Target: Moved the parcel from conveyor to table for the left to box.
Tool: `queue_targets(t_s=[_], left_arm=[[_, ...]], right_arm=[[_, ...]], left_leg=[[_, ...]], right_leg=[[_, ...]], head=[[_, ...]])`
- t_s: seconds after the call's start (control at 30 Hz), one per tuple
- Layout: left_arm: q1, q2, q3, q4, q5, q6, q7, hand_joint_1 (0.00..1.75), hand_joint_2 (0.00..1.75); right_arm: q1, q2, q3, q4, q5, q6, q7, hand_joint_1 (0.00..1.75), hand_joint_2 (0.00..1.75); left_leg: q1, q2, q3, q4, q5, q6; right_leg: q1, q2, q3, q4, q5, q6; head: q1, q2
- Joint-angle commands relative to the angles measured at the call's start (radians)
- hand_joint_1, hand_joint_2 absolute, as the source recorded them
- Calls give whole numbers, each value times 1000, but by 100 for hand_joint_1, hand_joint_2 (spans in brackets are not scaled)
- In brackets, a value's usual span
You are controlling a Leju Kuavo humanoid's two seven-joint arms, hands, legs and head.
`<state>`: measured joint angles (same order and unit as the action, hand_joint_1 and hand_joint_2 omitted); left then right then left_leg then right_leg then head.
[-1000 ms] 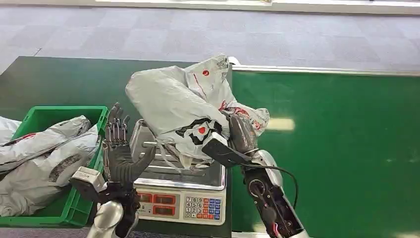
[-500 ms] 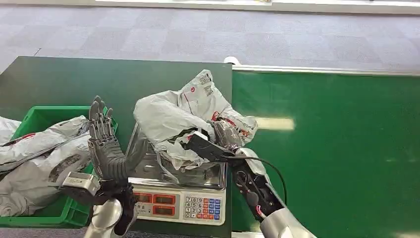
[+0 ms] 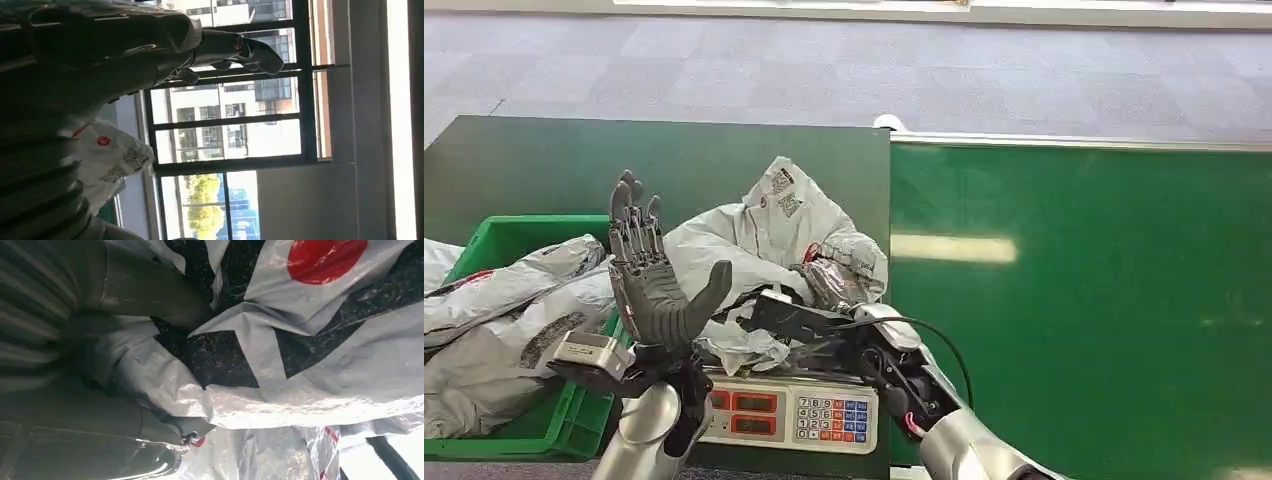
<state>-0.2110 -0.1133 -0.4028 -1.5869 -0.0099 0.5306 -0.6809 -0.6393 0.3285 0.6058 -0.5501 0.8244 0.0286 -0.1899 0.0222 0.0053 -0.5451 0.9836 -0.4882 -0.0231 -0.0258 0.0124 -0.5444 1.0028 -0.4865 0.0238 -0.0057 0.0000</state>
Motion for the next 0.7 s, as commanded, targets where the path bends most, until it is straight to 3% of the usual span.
queue_targets(t_s=[0.03, 0.1, 0.13, 0.17, 0.37, 0.7], left_arm=[[-127, 14, -47, 116, 47, -2, -5, 0, 175], [-131, 11, -52, 117, 47, -2, -4, 0, 175], [-130, 14, -57, 116, 47, 0, -4, 0, 175], [-130, 16, -60, 117, 48, 5, -4, 0, 175], [-130, 9, -60, 139, 46, 9, -4, 0, 175], [-29, 19, 11, 83, -18, 10, 16, 0, 175]], right_arm=[[-1, 21, 244, -4, -91, 52, -3, 175, 175], [-6, 21, 267, -14, -101, 49, 7, 175, 175], [-15, 21, 282, -2, -113, 41, 19, 99, 175], [-22, 21, 288, 7, -122, 24, 25, 2, 175], [-32, -5, 246, 0, -120, 6, 47, 0, 175], [64, -154, 132, -298, -96, 88, 34, 0, 175]], left_leg=[[0, -2, -3, -1, 2, 1], [1, -2, -2, -1, 2, 1], [1, -2, -3, -1, 2, 2], [0, -2, -1, -1, 1, 1], [0, -3, -3, -1, 2, 2], [0, -3, -1, -1, 1, 1]], right_leg=[[1, -3, -2, -1, 1, -3], [1, -2, -1, -1, 1, -2], [2, -3, -2, -1, 2, -3], [1, -2, -1, 0, 1, -2], [1, -3, -1, 0, 1, -2], [0, -3, 0, -1, 1, -1]], head=[[0, 0], [0, 0], [0, 0], [0, 0], [0, 0], [0, 0]])
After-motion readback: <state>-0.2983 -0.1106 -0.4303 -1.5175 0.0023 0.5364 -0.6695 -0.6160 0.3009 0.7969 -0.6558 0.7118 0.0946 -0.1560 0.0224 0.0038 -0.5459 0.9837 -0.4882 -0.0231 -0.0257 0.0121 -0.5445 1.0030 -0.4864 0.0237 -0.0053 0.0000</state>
